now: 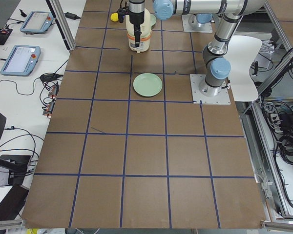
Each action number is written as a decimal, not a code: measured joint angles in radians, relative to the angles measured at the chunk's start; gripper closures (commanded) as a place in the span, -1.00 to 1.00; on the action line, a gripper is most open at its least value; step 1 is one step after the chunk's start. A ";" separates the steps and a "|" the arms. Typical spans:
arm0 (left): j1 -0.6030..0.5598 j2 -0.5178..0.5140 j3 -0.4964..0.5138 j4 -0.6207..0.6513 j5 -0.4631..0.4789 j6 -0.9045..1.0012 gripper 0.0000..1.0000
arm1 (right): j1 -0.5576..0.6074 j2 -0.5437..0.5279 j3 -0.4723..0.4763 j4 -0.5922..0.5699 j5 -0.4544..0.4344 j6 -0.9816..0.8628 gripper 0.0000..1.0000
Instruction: Press rice cooker button
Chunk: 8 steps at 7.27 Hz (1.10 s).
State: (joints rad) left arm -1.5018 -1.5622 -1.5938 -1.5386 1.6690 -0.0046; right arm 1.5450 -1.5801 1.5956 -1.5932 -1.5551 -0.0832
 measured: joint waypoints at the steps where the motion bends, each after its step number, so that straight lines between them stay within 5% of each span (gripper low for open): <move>1: 0.000 0.000 0.000 0.000 0.000 0.000 -1.00 | 0.001 0.005 -0.012 -0.013 0.002 0.001 -1.00; 8: 0.000 0.001 0.000 0.000 0.000 0.000 -1.00 | 0.012 0.052 -0.126 0.037 0.004 0.002 -0.99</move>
State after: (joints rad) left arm -1.5018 -1.5616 -1.5938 -1.5386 1.6690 -0.0046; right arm 1.5569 -1.5280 1.4694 -1.5565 -1.5511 -0.0814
